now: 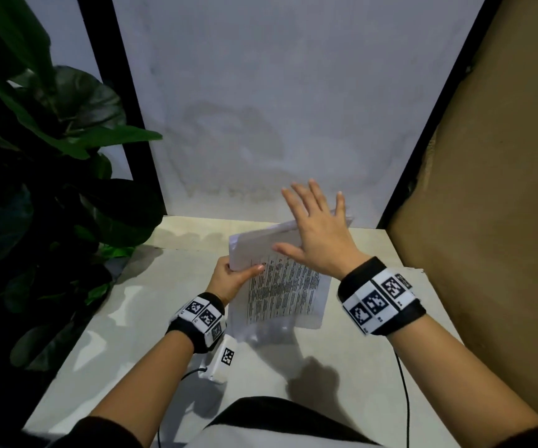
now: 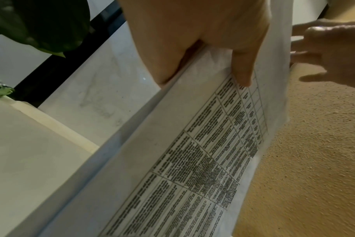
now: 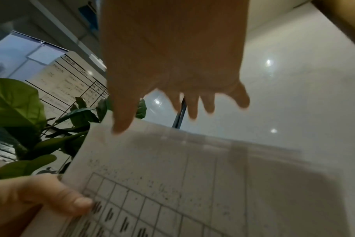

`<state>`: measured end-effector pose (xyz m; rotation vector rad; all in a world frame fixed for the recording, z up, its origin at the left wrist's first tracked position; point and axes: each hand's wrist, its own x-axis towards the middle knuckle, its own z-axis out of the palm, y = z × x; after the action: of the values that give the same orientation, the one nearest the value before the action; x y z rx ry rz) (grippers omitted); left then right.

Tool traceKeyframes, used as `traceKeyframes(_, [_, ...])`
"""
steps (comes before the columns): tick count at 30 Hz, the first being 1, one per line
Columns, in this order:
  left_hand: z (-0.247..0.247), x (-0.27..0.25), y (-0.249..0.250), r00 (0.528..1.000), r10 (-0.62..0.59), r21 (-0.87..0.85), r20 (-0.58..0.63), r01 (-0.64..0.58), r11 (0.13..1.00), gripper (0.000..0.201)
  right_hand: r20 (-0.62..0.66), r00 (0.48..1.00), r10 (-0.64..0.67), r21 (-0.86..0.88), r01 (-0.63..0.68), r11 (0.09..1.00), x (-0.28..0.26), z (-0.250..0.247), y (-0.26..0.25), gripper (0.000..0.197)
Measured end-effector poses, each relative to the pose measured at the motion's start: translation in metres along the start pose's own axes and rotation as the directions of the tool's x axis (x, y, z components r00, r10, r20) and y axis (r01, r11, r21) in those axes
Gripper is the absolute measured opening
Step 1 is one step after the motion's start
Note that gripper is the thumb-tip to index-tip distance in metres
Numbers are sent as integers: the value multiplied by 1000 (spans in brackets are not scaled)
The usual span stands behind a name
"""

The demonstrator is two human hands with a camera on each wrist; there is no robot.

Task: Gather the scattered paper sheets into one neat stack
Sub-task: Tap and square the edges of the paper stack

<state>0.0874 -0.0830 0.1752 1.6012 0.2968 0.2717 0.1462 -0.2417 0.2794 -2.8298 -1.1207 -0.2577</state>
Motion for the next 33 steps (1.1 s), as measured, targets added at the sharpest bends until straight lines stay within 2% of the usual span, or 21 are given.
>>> traceKeyframes(2, [1, -1, -3, 1000, 7, 4, -4, -7, 1000, 22, 141, 990, -24, -12, 26, 1000, -2, 8, -3, 90])
traceKeyframes(3, [2, 0, -2, 1000, 6, 6, -5, -6, 1000, 23, 155, 988, -20, 1, 20, 1000, -3, 14, -2, 88])
traceKeyframes(7, [3, 4, 0, 999, -10, -10, -47, 10, 1000, 11, 88, 996, 28, 67, -34, 997, -2, 23, 13, 87])
traceKeyframes(9, [2, 7, 1, 996, -32, -42, -79, 29, 999, 13, -67, 983, 172, 220, -154, 963, -2, 27, 28, 88])
traceKeyframes(10, [0, 9, 0, 995, -42, -47, -90, 38, 998, 17, -127, 950, 285, 386, -217, 897, -2, 32, 39, 89])
traceKeyframes(11, [-2, 10, 0, 993, -46, -49, -110, 41, 998, 24, -118, 907, 403, 594, -261, 761, -2, 38, 49, 90])
traceKeyframes(12, [-4, 12, -2, 990, -53, -54, -131, 46, 997, 36, -40, 875, 483, 779, -275, 564, -3, 45, 57, 92])
traceKeyframes(13, [-6, 14, -1, 986, -72, -62, -151, 64, 996, 47, 68, 859, 508, 890, -282, 359, -4, 54, 63, 91])
traceKeyframes(14, [-7, 14, 0, 983, -83, -83, -161, 70, 994, 55, 160, 859, 486, 933, -293, 209, -6, 63, 68, 83])
traceKeyframes(15, [-8, 14, 2, 979, -96, -101, -181, 78, 992, 59, 214, 864, 455, 939, -311, 149, -7, 69, 70, 68])
traceKeyframes(17, [-8, 14, 12, 973, -95, -132, -210, 68, 989, 64, 192, 874, 445, 936, -300, 185, -9, 77, 66, 37])
traceKeyframes(19, [-8, 15, 23, 978, -60, -132, -199, 33, 991, 61, 88, 878, 471, 952, -212, 219, -11, 74, 55, 22])
traceKeyframes(20, [-8, 14, 28, 982, -25, -113, -187, 4, 994, 51, 30, 870, 492, 961, -161, 226, -11, 71, 48, 17])
traceKeyframes(23, [-3, 8, 44, 987, 56, -58, -151, -66, 996, 18, -104, 835, 540, 965, -46, 257, -13, 62, 28, 16])
traceKeyframes(25, [-3, 3, 51, 982, 145, -69, -122, -154, 986, 17, -140, 829, 541, 965, -8, 261, -15, 61, 17, 24])
traceKeyframes(28, [-9, 1, 35, 963, 268, -85, -31, -270, 959, 47, -100, 835, 541, 976, -22, 214, -21, 75, 8, 31])
traceKeyframes(31, [-9, -4, 11, 968, 251, -63, -21, -252, 966, 46, -6, 845, 535, 972, -121, 201, -29, 97, 4, 32])
traceKeyframes(33, [-5, -8, 4, 982, 186, -53, -45, -188, 981, 33, 67, 838, 542, 967, -188, 172, -30, 105, 3, 29])
